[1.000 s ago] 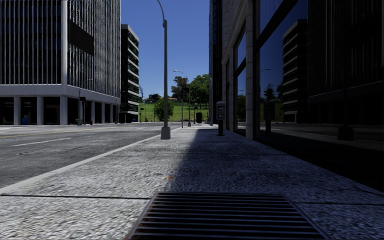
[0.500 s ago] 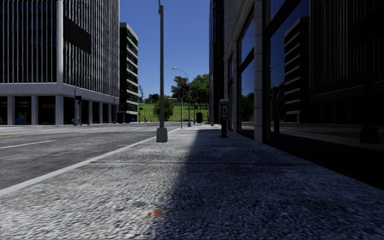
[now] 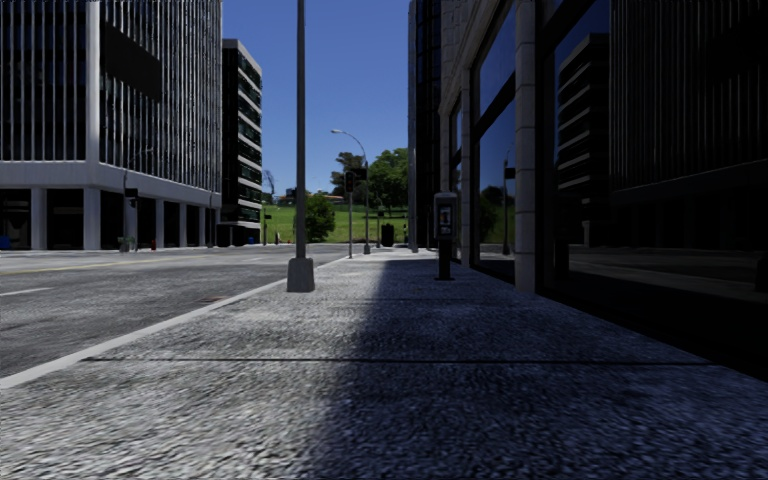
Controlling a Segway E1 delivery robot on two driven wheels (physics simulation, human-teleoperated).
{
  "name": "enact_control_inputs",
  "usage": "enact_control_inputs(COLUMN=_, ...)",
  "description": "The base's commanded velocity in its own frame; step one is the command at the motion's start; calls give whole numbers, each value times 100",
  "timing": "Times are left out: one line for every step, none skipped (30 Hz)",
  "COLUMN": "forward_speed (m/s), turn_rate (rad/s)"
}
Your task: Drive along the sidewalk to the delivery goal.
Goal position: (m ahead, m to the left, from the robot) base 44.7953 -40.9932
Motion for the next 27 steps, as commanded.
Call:
enact_control_inputs(forward_speed=200, turn_rate=0)
enact_control_inputs(forward_speed=200, turn_rate=0)
enact_control_inputs(forward_speed=200, turn_rate=0)
enact_control_inputs(forward_speed=200, turn_rate=0)
enact_control_inputs(forward_speed=200, turn_rate=0)
enact_control_inputs(forward_speed=200, turn_rate=0)
enact_control_inputs(forward_speed=200, turn_rate=0)
enact_control_inputs(forward_speed=200, turn_rate=0)
enact_control_inputs(forward_speed=200, turn_rate=0)
enact_control_inputs(forward_speed=200, turn_rate=0)
enact_control_inputs(forward_speed=200, turn_rate=0)
enact_control_inputs(forward_speed=200, turn_rate=0)
enact_control_inputs(forward_speed=200, turn_rate=0)
enact_control_inputs(forward_speed=200, turn_rate=0)
enact_control_inputs(forward_speed=200, turn_rate=0)
enact_control_inputs(forward_speed=200, turn_rate=0)
enact_control_inputs(forward_speed=200, turn_rate=0)
enact_control_inputs(forward_speed=200, turn_rate=0)
enact_control_inputs(forward_speed=200, turn_rate=0)
enact_control_inputs(forward_speed=200, turn_rate=0)
enact_control_inputs(forward_speed=200, turn_rate=0)
enact_control_inputs(forward_speed=200, turn_rate=0)
enact_control_inputs(forward_speed=200, turn_rate=0)
enact_control_inputs(forward_speed=200, turn_rate=0)
enact_control_inputs(forward_speed=200, turn_rate=0)
enact_control_inputs(forward_speed=200, turn_rate=0)
enact_control_inputs(forward_speed=200, turn_rate=0)
